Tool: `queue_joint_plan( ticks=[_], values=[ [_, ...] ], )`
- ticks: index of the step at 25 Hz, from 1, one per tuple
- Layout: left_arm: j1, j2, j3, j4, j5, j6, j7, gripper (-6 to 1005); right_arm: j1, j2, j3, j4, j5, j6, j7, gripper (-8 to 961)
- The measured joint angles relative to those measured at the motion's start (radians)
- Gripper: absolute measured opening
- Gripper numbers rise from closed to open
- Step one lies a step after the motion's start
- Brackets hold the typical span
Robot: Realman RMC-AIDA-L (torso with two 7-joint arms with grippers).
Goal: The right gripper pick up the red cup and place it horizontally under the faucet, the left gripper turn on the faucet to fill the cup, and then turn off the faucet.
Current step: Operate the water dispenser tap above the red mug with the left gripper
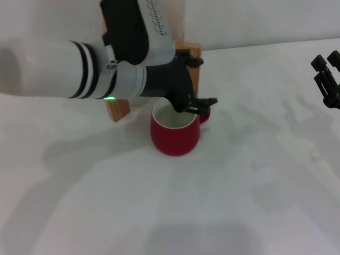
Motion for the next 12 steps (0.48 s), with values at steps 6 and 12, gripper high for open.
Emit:
queue_joint_plan(
  ticks=[6,12],
  values=[
    [0.143,0.000,0.004,0.151,-0.046,-0.001,0.001,861,0.000,0.000,-0.004,0.000,0.000,-0.007,0.000,382],
    [0.348,0.002,0.033,0.316,-0.138,-0.045,0.026,861,0.000,0.000,-0.006,0.000,0.000,-0.008,0.000,382]
  ],
)
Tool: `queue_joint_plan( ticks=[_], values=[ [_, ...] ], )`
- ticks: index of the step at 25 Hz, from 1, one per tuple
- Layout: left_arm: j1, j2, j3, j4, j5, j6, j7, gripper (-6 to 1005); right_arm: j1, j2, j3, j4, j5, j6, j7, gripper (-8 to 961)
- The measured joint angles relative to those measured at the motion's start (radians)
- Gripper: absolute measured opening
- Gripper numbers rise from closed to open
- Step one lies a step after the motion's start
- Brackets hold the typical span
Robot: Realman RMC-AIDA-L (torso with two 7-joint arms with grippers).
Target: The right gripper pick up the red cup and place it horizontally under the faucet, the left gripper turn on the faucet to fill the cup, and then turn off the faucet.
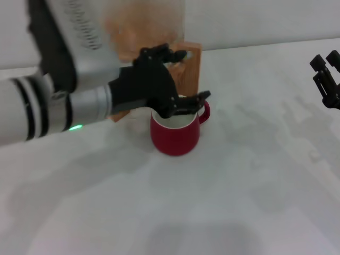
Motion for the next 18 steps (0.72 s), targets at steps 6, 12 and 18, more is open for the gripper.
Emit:
queue_joint_plan(
  ticks=[6,12,18],
  values=[
    [0.244,0.001,0.081,0.111,-0.131,-0.145,0.118,861,0.000,0.000,-0.002,0.000,0.000,0.005,0.000,381],
    [0.420,0.001,0.102,0.066,-0.471,-0.252,0.357,861,0.008,0.000,0.000,0.019,0.000,0.010,-0.001,381],
    [0.477,0.002,0.073,-0.041,-0.810,-0.274,0.595,861,0.011,0.000,0.007,0.024,0.001,0.011,-0.003,382]
  ],
)
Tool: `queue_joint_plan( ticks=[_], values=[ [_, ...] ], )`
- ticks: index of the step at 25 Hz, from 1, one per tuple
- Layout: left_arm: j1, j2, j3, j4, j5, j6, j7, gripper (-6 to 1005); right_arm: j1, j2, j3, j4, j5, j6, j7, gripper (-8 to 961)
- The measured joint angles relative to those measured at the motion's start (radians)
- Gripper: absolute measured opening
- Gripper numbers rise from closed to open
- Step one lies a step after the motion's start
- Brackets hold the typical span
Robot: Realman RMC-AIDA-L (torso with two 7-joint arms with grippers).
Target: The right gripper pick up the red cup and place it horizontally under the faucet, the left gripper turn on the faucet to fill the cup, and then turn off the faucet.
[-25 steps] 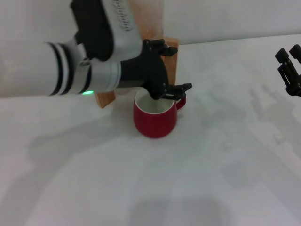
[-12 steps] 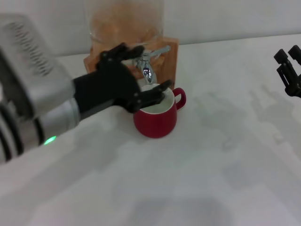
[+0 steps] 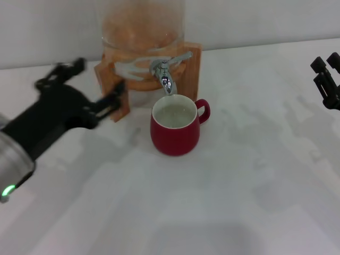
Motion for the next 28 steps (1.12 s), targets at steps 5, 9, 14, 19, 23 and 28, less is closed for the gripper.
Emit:
queue_joint_plan(
  ticks=[5,9,14,19,23,28],
  values=[
    [0.029,0.002,-0.034,-0.105,-0.286,0.023,0.207,861,0.010,0.000,0.005,0.000,0.006,0.006,-0.006,381],
    [0.041,0.001,-0.061,-0.191,-0.478,0.067,0.359,861,0.021,0.000,0.011,0.001,0.007,0.021,-0.007,381],
    [0.018,0.000,-0.110,-0.351,-0.722,0.195,0.547,861,0.053,0.001,0.031,0.002,0.008,0.051,-0.015,381],
    [-0.042,0.002,-0.149,-0.547,-0.940,0.359,0.704,861,0.090,0.001,0.033,0.002,0.009,0.109,-0.019,382],
    [-0.089,0.001,-0.182,-0.674,-1.048,0.449,0.784,861,0.112,0.002,0.047,0.002,0.009,0.135,-0.023,382],
    [-0.144,0.001,-0.214,-0.802,-1.145,0.550,0.833,861,0.129,0.002,0.049,0.001,0.009,0.145,-0.034,382]
  ],
)
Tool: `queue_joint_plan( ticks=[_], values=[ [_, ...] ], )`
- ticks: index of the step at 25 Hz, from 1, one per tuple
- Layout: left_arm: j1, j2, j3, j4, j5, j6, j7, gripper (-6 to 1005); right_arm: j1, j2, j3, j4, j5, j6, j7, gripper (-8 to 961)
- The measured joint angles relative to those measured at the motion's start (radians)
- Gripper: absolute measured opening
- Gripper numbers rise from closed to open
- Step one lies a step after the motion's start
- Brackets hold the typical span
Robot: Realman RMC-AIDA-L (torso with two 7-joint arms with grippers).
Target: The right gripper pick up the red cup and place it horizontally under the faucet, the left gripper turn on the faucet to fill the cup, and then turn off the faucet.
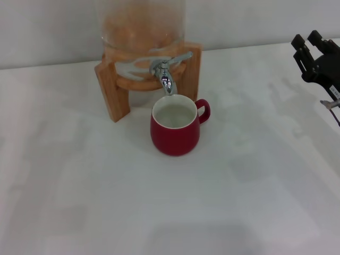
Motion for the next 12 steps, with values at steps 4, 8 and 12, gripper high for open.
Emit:
queue_joint_plan(
  ticks=[4,8,12],
  values=[
    [-0.022,-0.001,-0.026,-0.059,-0.032,0.049,0.045,861,0.002,0.002,0.001,-0.005,0.000,0.006,-0.018,381],
    [-0.027,0.000,-0.032,-0.084,-0.056,0.052,0.053,861,0.002,0.004,0.002,-0.007,-0.002,0.008,-0.026,381],
    [-0.027,0.001,-0.032,-0.091,-0.057,0.053,0.050,861,0.000,0.005,-0.002,-0.008,-0.003,0.008,-0.025,381]
  ],
)
